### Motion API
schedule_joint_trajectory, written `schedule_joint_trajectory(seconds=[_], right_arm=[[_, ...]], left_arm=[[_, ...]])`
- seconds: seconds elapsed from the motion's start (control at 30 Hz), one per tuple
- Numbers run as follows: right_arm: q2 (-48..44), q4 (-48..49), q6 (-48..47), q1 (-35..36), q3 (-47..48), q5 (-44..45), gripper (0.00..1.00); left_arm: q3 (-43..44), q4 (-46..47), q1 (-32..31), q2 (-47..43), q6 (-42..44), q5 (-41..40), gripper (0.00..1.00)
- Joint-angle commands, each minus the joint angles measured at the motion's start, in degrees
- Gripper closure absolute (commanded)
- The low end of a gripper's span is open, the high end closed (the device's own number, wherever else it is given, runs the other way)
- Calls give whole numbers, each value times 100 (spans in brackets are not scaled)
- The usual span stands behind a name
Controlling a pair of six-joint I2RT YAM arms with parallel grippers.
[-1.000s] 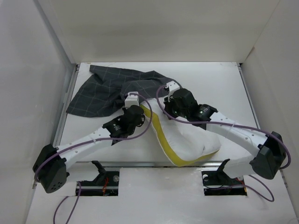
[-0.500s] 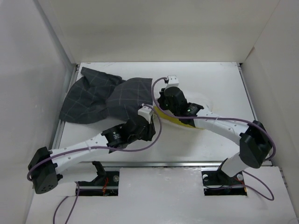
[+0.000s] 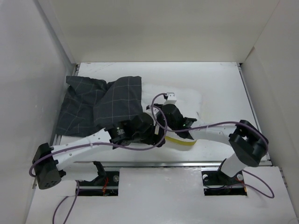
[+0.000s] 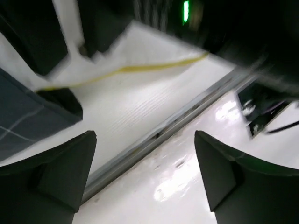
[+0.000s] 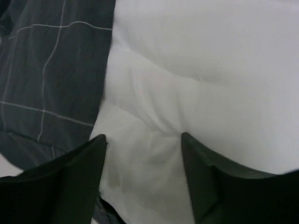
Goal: Put the pillow into the pillowcase
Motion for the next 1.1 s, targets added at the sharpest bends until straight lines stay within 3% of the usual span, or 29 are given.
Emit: schedule_joint_trajectory(seconds=[0.0, 0.03, 0.07, 0.2, 0.37, 0.5, 0.6, 0.63, 0.67, 0.73, 0.77, 0.87, 1.07], right_arm=[[-766, 36, -145, 64, -179, -63, 25], [-1124, -61, -311, 64, -231, 76, 20], [-1276, -158, -374, 64, -231, 330, 13], [-1593, -895, -611, -461, 163, 474, 9], [-1481, -1029, -883, -1736, 400, -721, 8], [-990, -1221, -2119, -2159, 1041, -1038, 7], [-506, -1511, -2431, -2414, 1587, -1049, 7], [-417, -1564, -2431, -2493, 1675, -961, 7], [-338, -1565, -2492, -2703, 1806, -960, 7], [-57, -1722, -2354, -2976, 1974, -1100, 7], [92, -1819, -2265, -3125, 2123, -1274, 7], [716, -2048, -2194, -3557, 2703, -1443, 7], [1552, -2539, -2194, -3925, 3784, -802, 6]], left_arm=[[1107, -243, -40, -197, -64, -803, 13], [1291, -445, -40, -127, -143, -1086, 0], [1702, -830, 82, -57, -204, -1359, 0], [2610, -1613, 960, 662, -469, -2362, 0], [3638, -1669, 2287, 2068, 83, -2181, 0], [5025, -1853, 2948, 3945, 918, -2056, 0], [6755, -2764, 3159, 4994, 1043, -3009, 0], [7726, -3081, 3281, 5606, 973, -3014, 0], [8048, -3371, 3352, 5804, 1155, -2961, 0], [8105, -3077, 3406, 5711, 1507, -2348, 2], [7635, -2422, 3475, 5526, 1718, -2067, 2], [6815, -1653, 3650, 4859, 2211, -1161, 0], [6849, -1748, 4143, 4742, 2527, -89, 0]])
